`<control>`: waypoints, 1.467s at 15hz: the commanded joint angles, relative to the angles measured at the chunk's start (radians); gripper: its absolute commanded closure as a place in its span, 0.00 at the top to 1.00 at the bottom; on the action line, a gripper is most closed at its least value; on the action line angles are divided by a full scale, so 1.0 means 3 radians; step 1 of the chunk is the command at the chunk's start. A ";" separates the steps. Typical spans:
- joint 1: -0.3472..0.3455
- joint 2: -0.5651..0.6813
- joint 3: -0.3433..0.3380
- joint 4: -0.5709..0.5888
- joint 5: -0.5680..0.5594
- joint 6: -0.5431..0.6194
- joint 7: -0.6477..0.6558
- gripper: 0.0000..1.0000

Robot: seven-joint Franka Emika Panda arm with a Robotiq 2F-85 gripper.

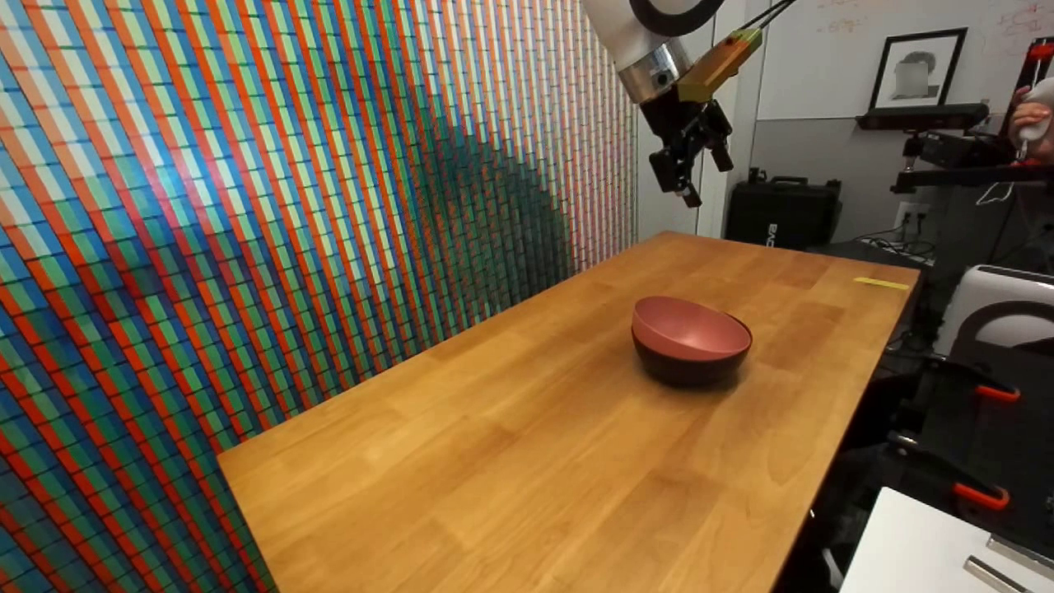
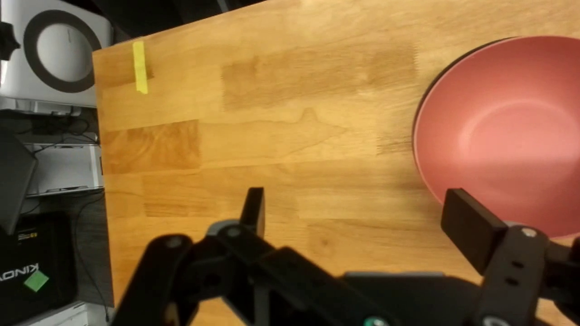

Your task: Stack the brown bowl on top of the black one.

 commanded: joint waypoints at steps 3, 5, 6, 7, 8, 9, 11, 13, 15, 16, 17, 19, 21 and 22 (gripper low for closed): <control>-0.0348 -0.0517 -0.0080 -0.0518 -0.0205 0.0196 -0.0474 1.00; -0.0480 -0.0610 -0.0126 -0.0624 -0.0137 0.0280 -0.0636 1.00; -0.0544 -0.0632 -0.0150 -0.0648 -0.0092 0.0292 -0.0735 1.00; -0.0594 -0.0619 -0.0170 -0.0633 -0.0034 0.0248 -0.0815 1.00; -0.0538 -0.0487 -0.0118 -0.0513 -0.0121 0.0177 -0.0630 1.00; -0.0583 -0.0508 -0.0137 -0.0533 -0.0100 0.0173 -0.0695 1.00; -0.0617 -0.0521 -0.0148 -0.0553 -0.0091 0.0178 -0.0743 1.00; -0.0610 -0.0521 -0.0142 -0.0556 -0.0087 0.0181 -0.0744 1.00; -0.0609 -0.0521 -0.0140 -0.0557 -0.0086 0.0182 -0.0744 1.00; -0.0609 -0.0521 -0.0140 -0.0557 -0.0085 0.0183 -0.0744 1.00; -0.0609 -0.0521 -0.0140 -0.0558 -0.0085 0.0183 -0.0744 1.00; -0.0609 -0.0521 -0.0140 -0.0558 -0.0084 0.0184 -0.0744 1.00; -0.0609 -0.0521 -0.0140 -0.0558 -0.0084 0.0185 -0.0744 1.00; -0.0609 -0.0521 -0.0140 -0.0558 -0.0084 0.0185 -0.0744 1.00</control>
